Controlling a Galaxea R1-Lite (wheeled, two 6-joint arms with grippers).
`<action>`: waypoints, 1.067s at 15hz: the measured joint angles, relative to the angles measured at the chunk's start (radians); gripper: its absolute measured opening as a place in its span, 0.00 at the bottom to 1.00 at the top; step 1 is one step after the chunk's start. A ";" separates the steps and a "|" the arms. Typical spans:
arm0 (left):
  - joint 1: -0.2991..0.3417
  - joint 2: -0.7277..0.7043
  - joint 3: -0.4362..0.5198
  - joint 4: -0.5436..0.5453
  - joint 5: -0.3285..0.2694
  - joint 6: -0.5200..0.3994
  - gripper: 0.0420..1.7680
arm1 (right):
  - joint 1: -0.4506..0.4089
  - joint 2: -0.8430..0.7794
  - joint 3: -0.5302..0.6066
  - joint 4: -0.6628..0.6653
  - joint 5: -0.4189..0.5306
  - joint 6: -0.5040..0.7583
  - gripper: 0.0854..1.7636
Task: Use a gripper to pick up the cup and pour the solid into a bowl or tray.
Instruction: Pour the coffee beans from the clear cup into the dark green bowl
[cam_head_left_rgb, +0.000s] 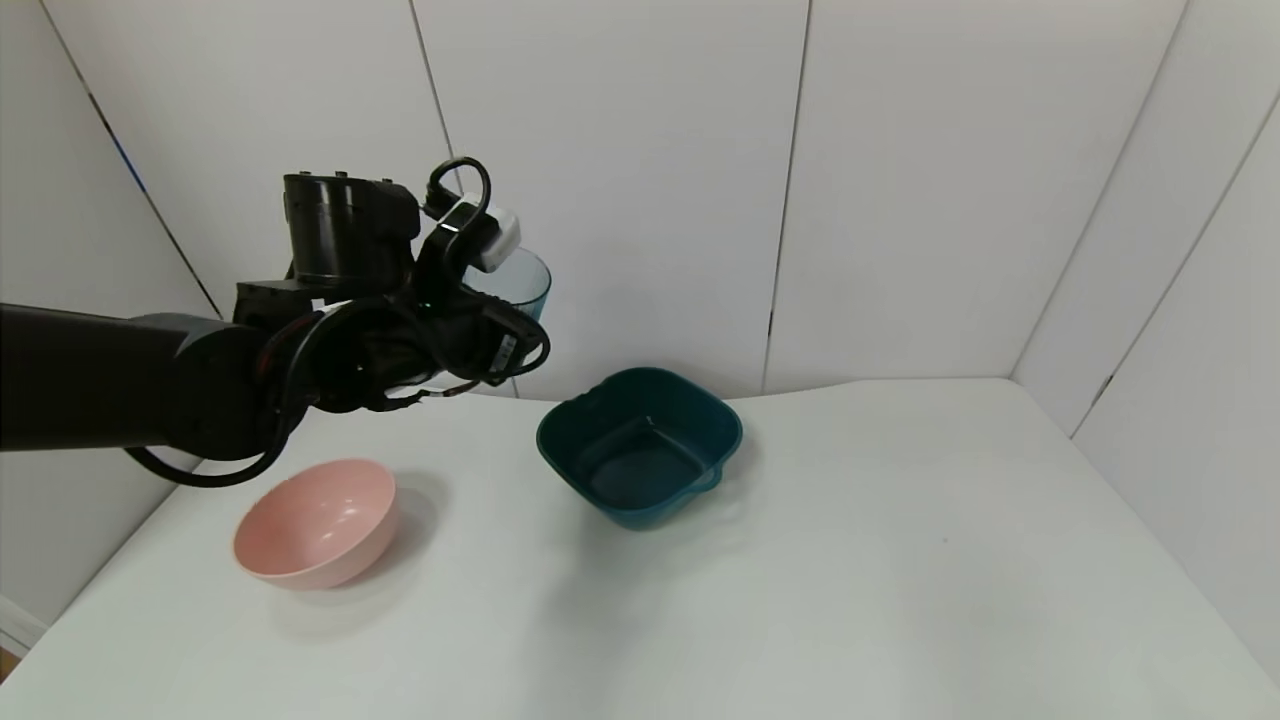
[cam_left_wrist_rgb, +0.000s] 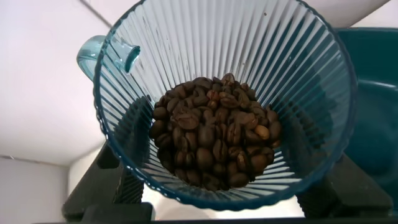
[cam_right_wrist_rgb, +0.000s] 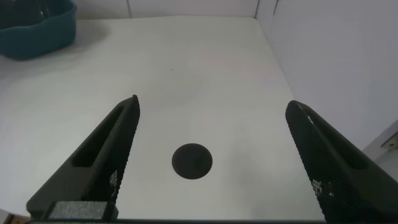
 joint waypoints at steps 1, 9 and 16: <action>0.000 0.023 -0.030 0.014 0.000 0.039 0.73 | 0.000 0.000 0.000 0.000 0.000 0.000 0.97; -0.040 0.158 -0.181 0.151 0.058 0.269 0.73 | 0.000 0.000 0.000 0.000 0.000 0.000 0.97; -0.110 0.235 -0.303 0.280 0.252 0.438 0.73 | 0.000 0.000 0.000 0.000 0.000 0.000 0.97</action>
